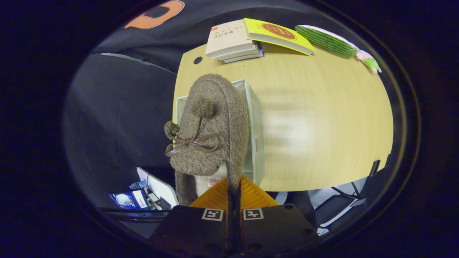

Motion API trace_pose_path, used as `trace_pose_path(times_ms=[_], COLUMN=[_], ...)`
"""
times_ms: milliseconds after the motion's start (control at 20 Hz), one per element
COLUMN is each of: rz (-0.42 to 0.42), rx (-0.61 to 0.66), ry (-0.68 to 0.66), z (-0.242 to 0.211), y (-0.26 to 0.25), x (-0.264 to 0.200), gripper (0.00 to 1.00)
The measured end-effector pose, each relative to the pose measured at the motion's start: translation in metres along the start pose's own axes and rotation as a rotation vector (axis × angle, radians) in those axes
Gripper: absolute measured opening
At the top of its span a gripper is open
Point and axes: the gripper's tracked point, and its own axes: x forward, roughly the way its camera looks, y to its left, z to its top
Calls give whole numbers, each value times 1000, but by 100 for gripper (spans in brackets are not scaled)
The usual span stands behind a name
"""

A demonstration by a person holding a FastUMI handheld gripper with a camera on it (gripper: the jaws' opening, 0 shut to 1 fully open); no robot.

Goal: Open the storage box then place both shoes into the box .Put the left shoe in first, then the right shoe, with the right side of both shoes facing outward in a uniform manner.

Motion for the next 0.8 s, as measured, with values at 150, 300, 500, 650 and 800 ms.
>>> trace_pose_path(times_ms=[150, 300, 500, 650, 800], rz=[-40, -49, -63, -76, -70], rx=[34, 52, 103, 88, 75], ry=[32, 47, 65, 61, 34], z=[-1, -1, -1, -3, 3], y=[3, 4, -3, -6, -5], x=[20, 38, 52, 56, 53], gripper=[6, 6, 6, 10, 18])
